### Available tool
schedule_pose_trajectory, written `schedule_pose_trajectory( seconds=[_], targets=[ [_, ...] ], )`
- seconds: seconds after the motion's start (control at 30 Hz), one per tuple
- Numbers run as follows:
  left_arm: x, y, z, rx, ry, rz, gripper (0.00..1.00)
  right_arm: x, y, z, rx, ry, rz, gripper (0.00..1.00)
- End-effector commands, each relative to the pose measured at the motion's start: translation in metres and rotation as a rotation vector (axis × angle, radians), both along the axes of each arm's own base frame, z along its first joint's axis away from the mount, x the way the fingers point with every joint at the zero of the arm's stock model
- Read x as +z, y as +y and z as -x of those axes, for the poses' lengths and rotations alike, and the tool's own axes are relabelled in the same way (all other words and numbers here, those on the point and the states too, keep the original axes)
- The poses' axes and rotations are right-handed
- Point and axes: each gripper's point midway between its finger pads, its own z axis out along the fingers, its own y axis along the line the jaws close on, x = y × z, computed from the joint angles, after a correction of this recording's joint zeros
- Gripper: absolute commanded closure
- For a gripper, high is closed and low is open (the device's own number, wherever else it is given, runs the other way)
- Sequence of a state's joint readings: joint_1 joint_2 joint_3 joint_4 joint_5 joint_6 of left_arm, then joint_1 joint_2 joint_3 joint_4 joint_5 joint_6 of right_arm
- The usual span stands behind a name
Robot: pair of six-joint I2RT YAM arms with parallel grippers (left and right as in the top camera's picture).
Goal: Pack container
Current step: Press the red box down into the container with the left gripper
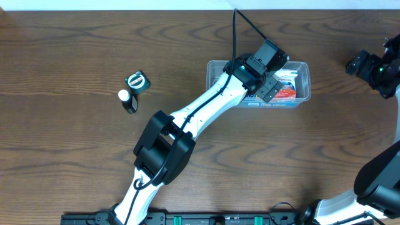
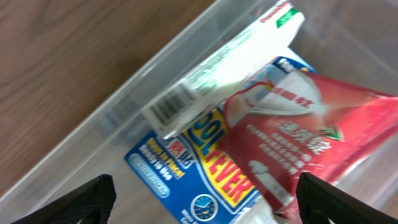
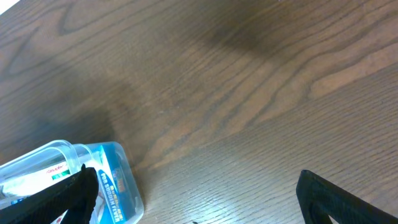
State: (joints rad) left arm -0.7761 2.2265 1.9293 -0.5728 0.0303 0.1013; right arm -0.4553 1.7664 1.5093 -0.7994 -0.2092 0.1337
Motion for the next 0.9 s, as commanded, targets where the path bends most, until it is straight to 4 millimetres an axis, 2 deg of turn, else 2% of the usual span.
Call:
schedule_pose_trajectory(
  seconds=[0.0, 0.13, 0.53, 0.87],
  targets=[
    [-0.003, 0.008, -0.005, 0.036, -0.018, -0.039, 0.07, 0.006, -0.001, 0.000, -0.011, -0.015, -0.002, 0.01],
    [-0.003, 0.013, -0.009, 0.056, -0.037, -0.061, 0.07, 0.006, -0.001, 0.000, -0.011, -0.015, -0.002, 0.01],
    [-0.003, 0.011, -0.011, 0.057, -0.045, -0.055, 0.06, 0.006, -0.001, 0.000, -0.010, -0.015, -0.003, 0.01],
    [-0.006, -0.003, 0.006, -0.042, 0.002, -0.032, 0.06, 0.006, -0.001, 0.000, -0.011, -0.015, -0.002, 0.01]
  ],
)
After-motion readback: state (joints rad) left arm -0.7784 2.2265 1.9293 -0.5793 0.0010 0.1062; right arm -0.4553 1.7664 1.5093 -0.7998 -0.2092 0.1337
